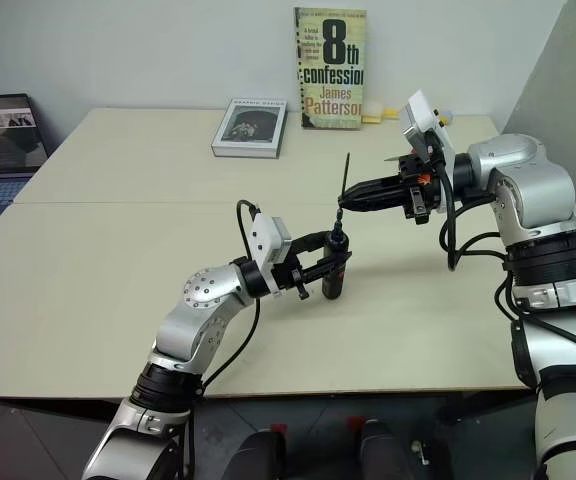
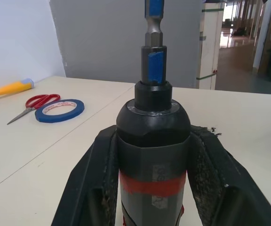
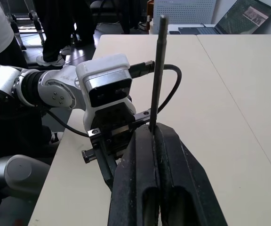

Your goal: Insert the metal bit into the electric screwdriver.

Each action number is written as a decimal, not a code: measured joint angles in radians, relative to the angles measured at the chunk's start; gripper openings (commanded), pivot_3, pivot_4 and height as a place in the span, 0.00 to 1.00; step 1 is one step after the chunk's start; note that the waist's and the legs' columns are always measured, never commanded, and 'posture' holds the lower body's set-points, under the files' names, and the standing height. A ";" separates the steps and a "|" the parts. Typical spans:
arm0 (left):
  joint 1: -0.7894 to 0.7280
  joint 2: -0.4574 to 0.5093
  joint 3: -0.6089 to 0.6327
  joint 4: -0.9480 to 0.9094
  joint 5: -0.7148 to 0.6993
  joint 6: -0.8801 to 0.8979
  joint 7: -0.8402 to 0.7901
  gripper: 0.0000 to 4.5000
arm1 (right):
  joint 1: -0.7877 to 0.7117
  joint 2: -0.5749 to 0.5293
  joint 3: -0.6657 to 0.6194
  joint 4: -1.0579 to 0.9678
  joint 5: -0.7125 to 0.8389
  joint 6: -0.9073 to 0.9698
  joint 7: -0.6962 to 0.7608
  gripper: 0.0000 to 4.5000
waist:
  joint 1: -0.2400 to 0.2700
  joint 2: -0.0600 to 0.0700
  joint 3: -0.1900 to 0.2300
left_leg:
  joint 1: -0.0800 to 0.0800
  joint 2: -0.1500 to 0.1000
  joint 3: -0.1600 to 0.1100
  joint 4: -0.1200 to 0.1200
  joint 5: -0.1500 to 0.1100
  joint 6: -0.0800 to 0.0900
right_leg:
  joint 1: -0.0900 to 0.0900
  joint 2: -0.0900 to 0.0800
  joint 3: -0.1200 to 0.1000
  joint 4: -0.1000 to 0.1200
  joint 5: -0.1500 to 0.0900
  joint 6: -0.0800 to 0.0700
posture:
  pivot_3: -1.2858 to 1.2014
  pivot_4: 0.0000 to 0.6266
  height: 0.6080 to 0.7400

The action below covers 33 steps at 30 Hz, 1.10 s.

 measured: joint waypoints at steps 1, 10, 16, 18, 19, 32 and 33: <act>0.000 0.000 0.000 0.000 0.000 0.000 0.000 0.37 | 0.000 0.000 0.001 0.000 0.000 0.000 0.000 0.00 | 0.000 0.000 0.000 | 0.000 0.000 0.000 0.000 0.000 0.000 | 0.000 0.000 0.000 0.000 0.000 0.000 | 0.52 0.24 1.00; 0.002 0.002 -0.003 0.000 0.002 -0.011 -0.001 0.37 | 0.001 0.007 0.025 0.003 -0.014 0.001 0.001 0.00 | -0.001 0.000 0.000 | 0.000 0.000 0.000 0.000 0.000 0.000 | 0.000 0.000 0.000 0.000 0.000 0.000 | 0.52 0.24 1.00; 0.003 0.002 -0.004 -0.001 0.002 -0.012 -0.001 0.37 | 0.001 0.006 0.025 0.002 -0.018 0.010 0.001 0.11 | 0.000 0.000 0.000 | 0.000 0.000 0.000 0.000 0.000 0.000 | 0.000 0.000 0.000 0.000 0.000 0.000 | 0.52 0.24 1.00; 0.004 0.003 -0.004 -0.002 0.003 -0.013 -0.002 0.37 | 0.001 0.006 0.027 0.002 -0.030 0.018 0.001 0.21 | 0.000 0.000 0.000 | 0.000 0.000 0.000 0.000 0.000 0.000 | 0.000 0.000 0.000 0.000 0.000 0.000 | 0.52 0.24 1.00; 0.004 0.005 -0.004 -0.003 0.003 -0.014 -0.002 0.37 | 0.001 0.006 0.027 0.002 -0.033 0.023 0.001 0.27 | 0.000 0.000 0.000 | 0.000 0.000 0.000 0.000 0.000 0.000 | 0.000 0.000 0.000 0.000 0.000 0.000 | 0.52 0.24 1.00; 0.004 0.005 -0.006 -0.005 0.003 -0.015 -0.002 0.37 | 0.006 -0.006 0.027 -0.020 -0.035 0.027 0.001 0.36 | 0.000 0.000 0.000 | 0.000 0.000 0.000 0.000 0.000 0.000 | 0.000 0.000 0.000 0.000 0.000 0.000 | 0.52 0.24 1.00; 0.004 0.005 -0.006 -0.005 0.003 -0.015 -0.002 0.37 | 0.007 -0.010 0.027 -0.024 -0.035 0.028 0.001 0.36 | 0.000 0.000 0.000 | 0.000 0.000 0.000 0.000 0.000 0.000 | 0.000 0.000 0.000 0.000 0.000 0.000 | 0.52 0.24 1.00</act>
